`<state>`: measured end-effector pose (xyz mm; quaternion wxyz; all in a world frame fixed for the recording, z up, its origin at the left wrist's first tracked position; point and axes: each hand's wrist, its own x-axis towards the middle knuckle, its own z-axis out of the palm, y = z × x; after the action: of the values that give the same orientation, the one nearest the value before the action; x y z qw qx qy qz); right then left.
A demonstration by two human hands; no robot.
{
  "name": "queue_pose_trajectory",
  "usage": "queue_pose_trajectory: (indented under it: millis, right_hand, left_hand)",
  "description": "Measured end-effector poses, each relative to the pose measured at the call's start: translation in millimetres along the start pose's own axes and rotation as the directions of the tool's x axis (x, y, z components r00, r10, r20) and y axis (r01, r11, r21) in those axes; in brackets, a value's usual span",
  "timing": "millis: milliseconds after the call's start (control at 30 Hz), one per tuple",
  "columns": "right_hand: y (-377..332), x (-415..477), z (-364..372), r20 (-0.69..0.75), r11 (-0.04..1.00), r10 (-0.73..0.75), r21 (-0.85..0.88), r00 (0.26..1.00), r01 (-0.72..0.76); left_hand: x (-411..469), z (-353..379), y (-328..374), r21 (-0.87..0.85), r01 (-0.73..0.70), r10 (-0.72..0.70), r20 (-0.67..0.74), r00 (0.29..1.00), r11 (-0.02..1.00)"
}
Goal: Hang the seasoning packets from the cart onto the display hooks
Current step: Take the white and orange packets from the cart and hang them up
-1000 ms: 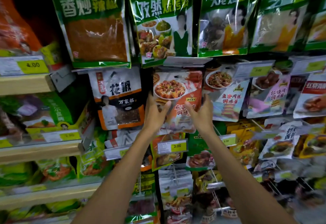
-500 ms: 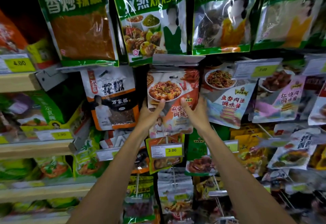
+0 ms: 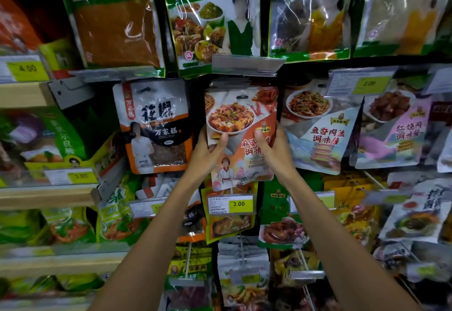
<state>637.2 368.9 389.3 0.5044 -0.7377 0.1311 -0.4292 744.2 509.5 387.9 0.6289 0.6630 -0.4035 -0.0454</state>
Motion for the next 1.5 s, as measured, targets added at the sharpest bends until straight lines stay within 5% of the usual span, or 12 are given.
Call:
queue_pose_trajectory:
  millis: [167, 933, 1500]
  right_hand:
    - [3.1, -0.2, 4.6, -0.009, 0.999, -0.042, 0.014, 0.999, 0.042]
    - [10.1, 25.9, 17.2, -0.108, 0.991, -0.078, -0.117, 0.991, 0.065]
    - [-17.7, -15.9, 6.9, -0.087, 0.985, -0.017, -0.173, 0.996, 0.002]
  left_hand:
    - [2.4, 5.2, -2.5, 0.104, -0.102, 0.109, -0.067, 0.992, 0.989]
    - [30.1, 27.2, -3.1, 0.073, -0.012, 0.028, -0.223, 0.974, 0.997]
    - [-10.9, 3.3, 17.8, 0.133, 0.056, -0.061, 0.028, 0.998, 0.99]
